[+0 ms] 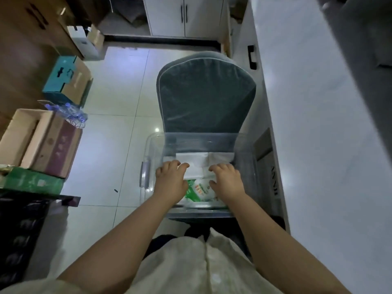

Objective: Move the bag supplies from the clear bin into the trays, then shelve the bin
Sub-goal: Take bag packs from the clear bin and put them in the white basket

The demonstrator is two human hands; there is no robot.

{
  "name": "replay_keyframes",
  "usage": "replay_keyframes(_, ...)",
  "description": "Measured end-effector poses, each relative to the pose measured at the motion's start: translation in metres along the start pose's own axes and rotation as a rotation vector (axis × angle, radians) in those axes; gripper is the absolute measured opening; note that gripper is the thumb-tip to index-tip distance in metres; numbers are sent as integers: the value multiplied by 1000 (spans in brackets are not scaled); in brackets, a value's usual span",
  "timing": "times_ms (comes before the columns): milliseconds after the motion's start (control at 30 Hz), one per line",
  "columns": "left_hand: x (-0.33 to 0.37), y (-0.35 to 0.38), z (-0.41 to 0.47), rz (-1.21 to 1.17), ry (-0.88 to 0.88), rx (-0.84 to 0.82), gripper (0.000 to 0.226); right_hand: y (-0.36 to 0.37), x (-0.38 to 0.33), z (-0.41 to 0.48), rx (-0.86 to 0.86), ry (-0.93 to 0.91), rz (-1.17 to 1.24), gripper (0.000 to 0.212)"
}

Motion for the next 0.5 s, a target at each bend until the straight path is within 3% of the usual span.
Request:
replay_keyframes(267, 5, 98, 99, 9, 49, -200, 57, 77, 77, 81, -130, 151, 137, 44)
replay_keyframes(500, 0, 204, 177, 34, 87, -311, 65, 145, 129, 119, -26, 273, 265, 41)
Point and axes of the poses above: each hand's wrist, its own z-axis towards the middle knuckle, its own y-axis out of the palm, x = y × z, the point moved 9 cm from there along z, towards the middle knuckle, and after that the axes turned 3 degrees about -y, right-handed, at the moved point
